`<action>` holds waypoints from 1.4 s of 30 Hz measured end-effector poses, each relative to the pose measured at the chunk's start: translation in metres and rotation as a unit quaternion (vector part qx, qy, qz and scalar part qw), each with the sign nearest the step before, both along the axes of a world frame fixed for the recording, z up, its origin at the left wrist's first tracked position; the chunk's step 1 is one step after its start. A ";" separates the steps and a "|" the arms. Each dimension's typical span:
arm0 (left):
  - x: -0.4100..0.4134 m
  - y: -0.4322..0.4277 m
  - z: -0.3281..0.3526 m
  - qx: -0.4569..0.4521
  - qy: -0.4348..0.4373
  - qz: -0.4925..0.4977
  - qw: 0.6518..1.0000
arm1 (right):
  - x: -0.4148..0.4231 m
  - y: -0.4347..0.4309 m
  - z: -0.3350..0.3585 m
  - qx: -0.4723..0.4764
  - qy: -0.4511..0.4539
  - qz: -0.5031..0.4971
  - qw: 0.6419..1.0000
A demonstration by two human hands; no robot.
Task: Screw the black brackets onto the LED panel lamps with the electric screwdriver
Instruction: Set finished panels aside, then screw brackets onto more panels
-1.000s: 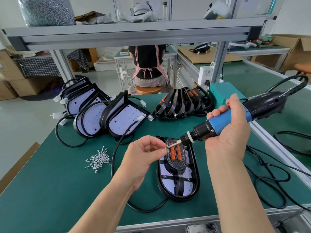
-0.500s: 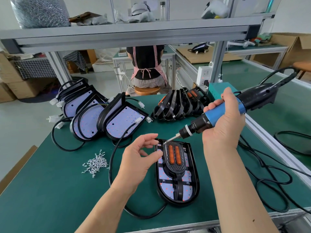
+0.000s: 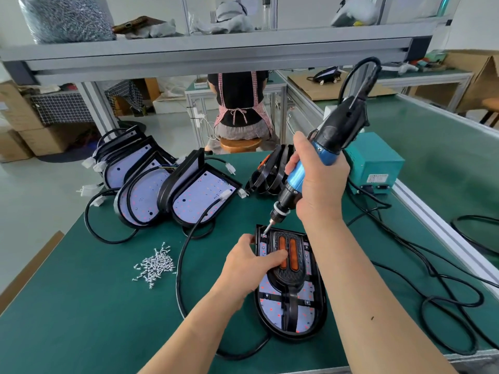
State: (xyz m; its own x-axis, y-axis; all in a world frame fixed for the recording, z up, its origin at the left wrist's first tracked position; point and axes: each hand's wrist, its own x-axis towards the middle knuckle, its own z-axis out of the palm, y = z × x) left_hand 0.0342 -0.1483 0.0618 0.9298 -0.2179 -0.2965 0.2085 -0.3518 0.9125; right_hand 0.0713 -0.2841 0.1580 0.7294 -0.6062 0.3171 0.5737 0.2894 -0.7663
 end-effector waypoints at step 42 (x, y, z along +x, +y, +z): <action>0.004 0.003 -0.007 -0.108 0.021 -0.012 0.994 | -0.015 -0.027 0.014 -0.013 0.006 0.006 1.000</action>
